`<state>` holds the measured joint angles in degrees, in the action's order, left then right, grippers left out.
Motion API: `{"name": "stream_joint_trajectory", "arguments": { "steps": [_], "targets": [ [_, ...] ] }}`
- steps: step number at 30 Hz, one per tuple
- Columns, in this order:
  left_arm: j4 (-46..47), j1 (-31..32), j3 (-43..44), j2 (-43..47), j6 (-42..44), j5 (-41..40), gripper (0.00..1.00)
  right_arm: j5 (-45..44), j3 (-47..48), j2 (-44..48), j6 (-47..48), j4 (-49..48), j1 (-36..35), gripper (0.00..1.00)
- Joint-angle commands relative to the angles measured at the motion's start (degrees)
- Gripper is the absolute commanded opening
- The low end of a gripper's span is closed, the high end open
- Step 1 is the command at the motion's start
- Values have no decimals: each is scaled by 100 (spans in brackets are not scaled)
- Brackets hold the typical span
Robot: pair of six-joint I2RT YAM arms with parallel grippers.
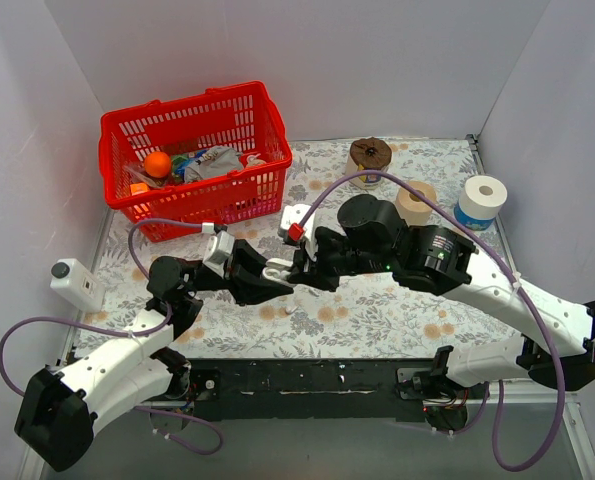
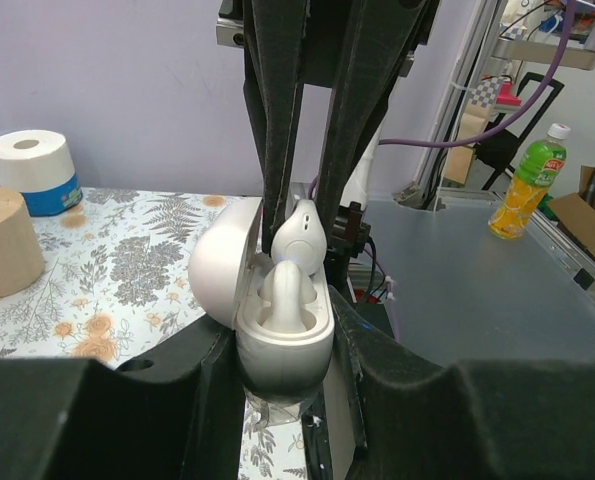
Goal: Insert the wireless bluetooth earbuds into the charging case
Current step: Place the earbud in the charging case.
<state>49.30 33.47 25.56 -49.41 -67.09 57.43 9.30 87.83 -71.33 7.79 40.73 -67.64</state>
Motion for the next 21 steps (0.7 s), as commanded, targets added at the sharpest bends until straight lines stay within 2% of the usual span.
{"name": "stream_joint_trajectory", "arguments": {
  "steps": [1,21],
  "targets": [
    [89,1,177,151,108,-126,0,-200,305,-56,91,146,-30,1],
    [115,1,230,151,196,-259,0,-253,410,-188,65,480,-39,1]
  ]
}}
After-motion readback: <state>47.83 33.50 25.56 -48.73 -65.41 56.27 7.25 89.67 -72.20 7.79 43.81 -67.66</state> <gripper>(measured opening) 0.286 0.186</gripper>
